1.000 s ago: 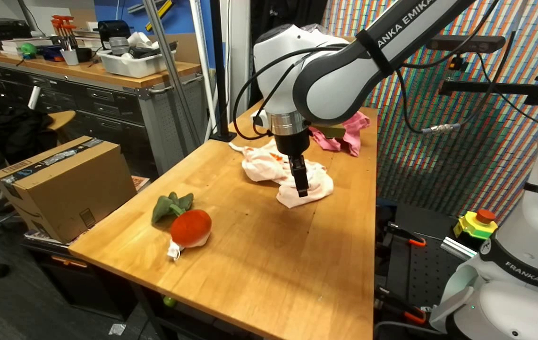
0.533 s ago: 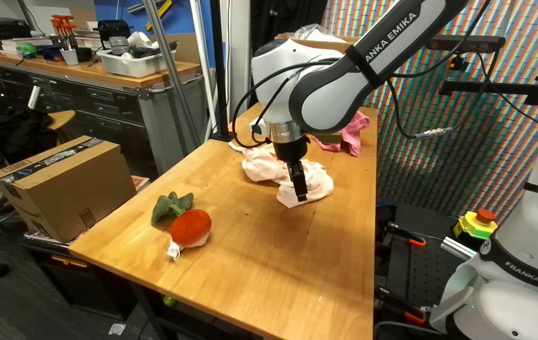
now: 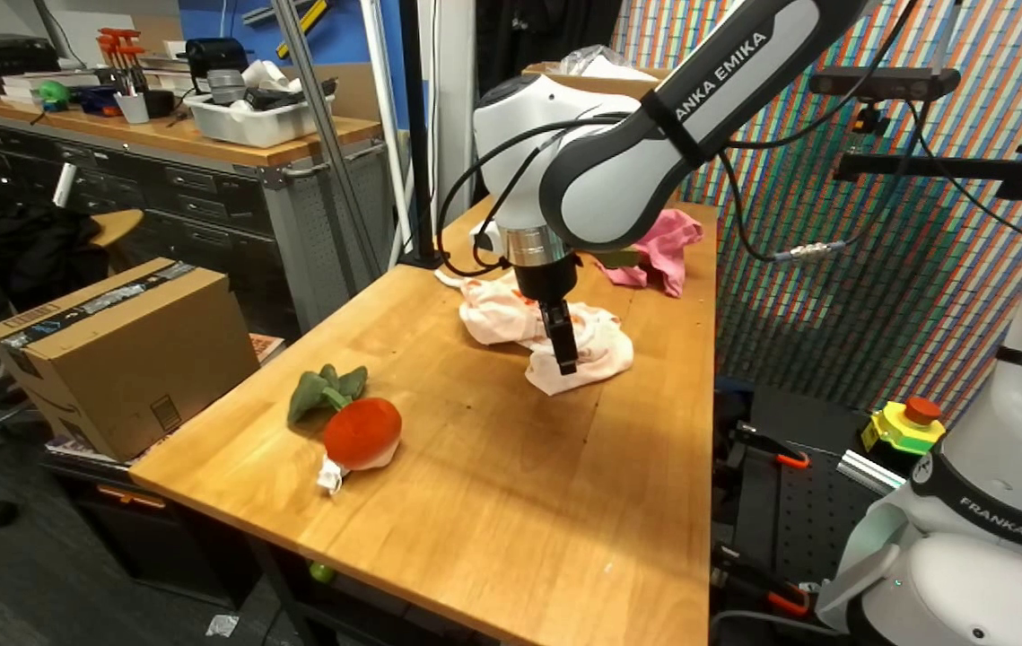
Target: Move the pink t-shirt to the right, move the radish and white rope to the left
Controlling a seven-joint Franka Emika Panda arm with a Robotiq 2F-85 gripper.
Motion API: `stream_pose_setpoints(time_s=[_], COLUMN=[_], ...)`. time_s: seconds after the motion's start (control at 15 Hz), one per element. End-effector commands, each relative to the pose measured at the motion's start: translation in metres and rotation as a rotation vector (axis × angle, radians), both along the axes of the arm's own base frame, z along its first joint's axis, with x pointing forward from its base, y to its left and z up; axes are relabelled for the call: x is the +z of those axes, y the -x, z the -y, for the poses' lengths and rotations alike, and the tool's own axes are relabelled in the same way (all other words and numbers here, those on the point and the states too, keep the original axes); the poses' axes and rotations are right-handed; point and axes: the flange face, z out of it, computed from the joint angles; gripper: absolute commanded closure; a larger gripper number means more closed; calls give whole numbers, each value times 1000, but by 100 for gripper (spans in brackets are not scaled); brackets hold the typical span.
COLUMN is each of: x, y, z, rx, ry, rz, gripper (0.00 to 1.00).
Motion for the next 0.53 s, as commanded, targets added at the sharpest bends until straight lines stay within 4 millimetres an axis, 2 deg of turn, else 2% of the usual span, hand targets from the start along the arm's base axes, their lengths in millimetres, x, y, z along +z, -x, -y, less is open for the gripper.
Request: stream_pose_setpoints(time_s=[0.0, 0.07, 0.47], x=[2, 1, -1], y=[-11, -11, -13], z=[6, 7, 10], rx=[20, 20, 24], ry=[-6, -7, -10], rz=[10, 8, -2], gripper=[12, 27, 73])
